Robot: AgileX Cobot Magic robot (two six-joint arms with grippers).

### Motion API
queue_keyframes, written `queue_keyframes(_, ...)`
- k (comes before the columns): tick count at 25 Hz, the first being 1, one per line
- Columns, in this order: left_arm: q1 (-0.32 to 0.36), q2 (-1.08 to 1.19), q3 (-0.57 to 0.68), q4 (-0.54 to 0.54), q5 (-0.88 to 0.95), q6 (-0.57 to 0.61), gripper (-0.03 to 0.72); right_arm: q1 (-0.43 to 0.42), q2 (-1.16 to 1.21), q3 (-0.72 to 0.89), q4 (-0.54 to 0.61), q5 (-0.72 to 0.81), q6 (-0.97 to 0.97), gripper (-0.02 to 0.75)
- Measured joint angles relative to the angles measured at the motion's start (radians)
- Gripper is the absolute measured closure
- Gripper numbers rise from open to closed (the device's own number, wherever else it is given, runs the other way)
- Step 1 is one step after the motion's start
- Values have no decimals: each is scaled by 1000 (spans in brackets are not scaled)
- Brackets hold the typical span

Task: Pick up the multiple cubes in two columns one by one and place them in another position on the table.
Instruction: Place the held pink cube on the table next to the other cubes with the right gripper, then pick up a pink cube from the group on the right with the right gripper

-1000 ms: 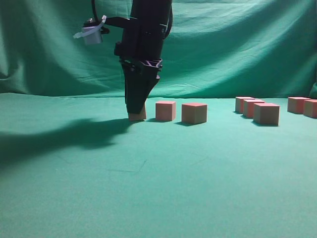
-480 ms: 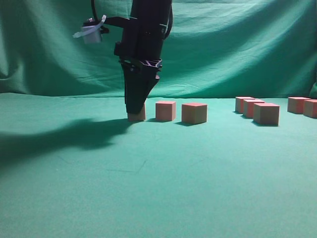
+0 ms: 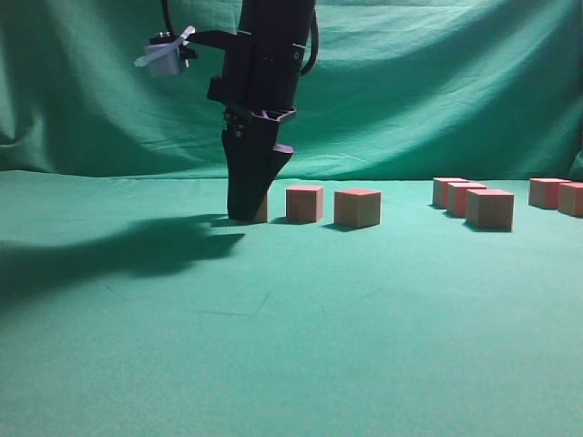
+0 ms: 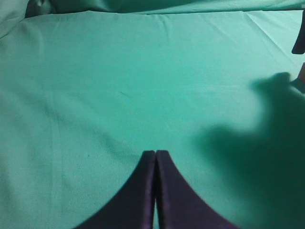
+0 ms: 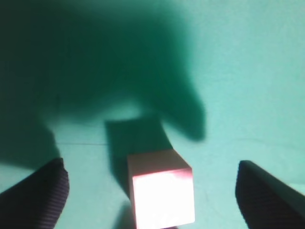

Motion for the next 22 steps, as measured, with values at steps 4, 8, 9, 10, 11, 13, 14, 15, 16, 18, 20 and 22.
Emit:
queue_keyframes(4,0,0,0,0,0,0,688,0,-35,0,0,2,30,79)
queue_keyframes(8,0,0,0,0,0,0,688,0,-129,0,1,46,119,141)
queue_keyframes(9,0,0,0,0,0,0,688,0,-154,0,7,74,162,195)
queue_keyframes(10,0,0,0,0,0,0,688,0,-183,0,13,108,196,220)
queue_keyframes(11,0,0,0,0,0,0,688,0,-209,0,26,133,234,251)
queue_keyframes(13,0,0,0,0,0,0,688,0,-253,0,58,162,304,313)
queue_keyframes(14,0,0,0,0,0,0,688,0,-274,0,76,169,362,349)
queue_keyframes(15,0,0,0,0,0,0,688,0,-293,0,94,170,436,386)
queue_keyframes(16,0,0,0,0,0,0,688,0,-307,0,106,172,511,421)
queue_keyframes(18,0,0,0,0,0,0,688,0,-338,0,117,175,625,470)
queue_keyframes(20,0,0,0,0,0,0,688,0,-361,0,113,177,697,454)
queue_keyframes(22,0,0,0,0,0,0,688,0,-385,0,73,180,753,454)
